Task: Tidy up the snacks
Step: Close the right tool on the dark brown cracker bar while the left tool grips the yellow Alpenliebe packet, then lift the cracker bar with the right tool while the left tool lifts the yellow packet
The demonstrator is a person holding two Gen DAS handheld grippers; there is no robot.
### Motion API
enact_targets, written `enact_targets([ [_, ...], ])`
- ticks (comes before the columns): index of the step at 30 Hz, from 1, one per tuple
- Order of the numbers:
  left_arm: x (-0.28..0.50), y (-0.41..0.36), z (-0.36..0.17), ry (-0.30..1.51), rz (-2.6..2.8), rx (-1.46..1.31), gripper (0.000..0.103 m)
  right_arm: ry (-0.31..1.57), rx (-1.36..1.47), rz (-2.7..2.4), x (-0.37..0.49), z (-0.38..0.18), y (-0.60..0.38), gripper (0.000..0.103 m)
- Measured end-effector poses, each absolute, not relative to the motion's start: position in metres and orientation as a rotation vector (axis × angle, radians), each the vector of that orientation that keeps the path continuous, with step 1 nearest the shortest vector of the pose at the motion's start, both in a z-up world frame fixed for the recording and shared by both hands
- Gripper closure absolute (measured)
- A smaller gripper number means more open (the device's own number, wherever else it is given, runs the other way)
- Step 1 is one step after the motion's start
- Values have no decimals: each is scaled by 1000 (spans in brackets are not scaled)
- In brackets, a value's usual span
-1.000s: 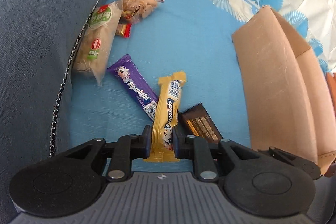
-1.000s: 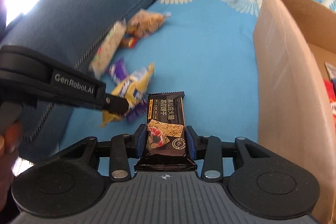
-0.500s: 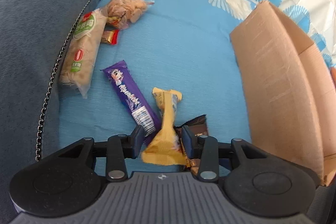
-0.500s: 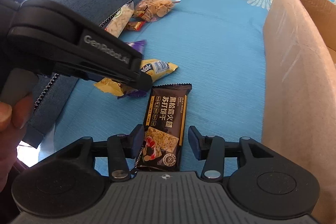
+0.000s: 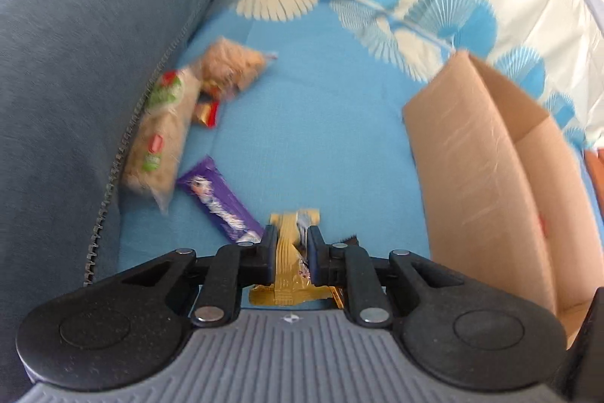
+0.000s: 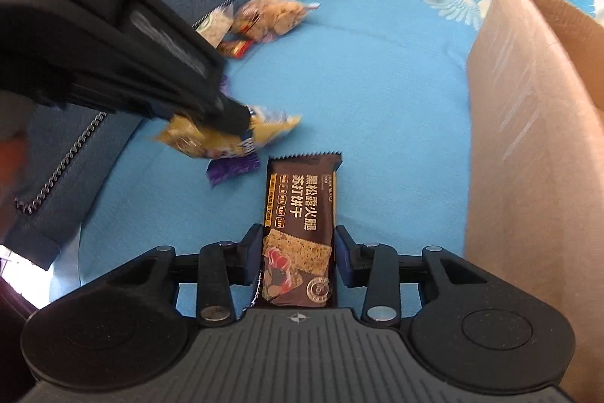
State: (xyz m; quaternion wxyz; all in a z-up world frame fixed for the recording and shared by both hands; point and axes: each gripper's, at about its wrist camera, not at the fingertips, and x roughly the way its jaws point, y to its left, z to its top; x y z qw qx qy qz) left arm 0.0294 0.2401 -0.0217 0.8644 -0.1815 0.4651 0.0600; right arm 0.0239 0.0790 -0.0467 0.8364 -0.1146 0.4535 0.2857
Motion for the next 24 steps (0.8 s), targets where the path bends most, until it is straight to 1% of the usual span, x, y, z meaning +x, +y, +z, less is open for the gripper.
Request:
enact_targets([
  [3,29,245,-22,996,129,-419,86,977,-244,594,25,-48,77,62],
  [6,34,245,-37,1112,41,-500,86,1008,-258,572,28,-52,75,62],
  [10,42,229,-46,1184,2,-413,86,1022,-251,557,30,-53,74,61],
  [14,47,222,-52,1195,6,-402,83,1023,-252,553,30,-55,74,61],
  [18,53,214,-59,1216,32,-362,75,1025,-249,556,31,-56,75,61],
  [24,56,213,-60,1195,70,-361,74,1025,-252,554,31,-55,74,61],
])
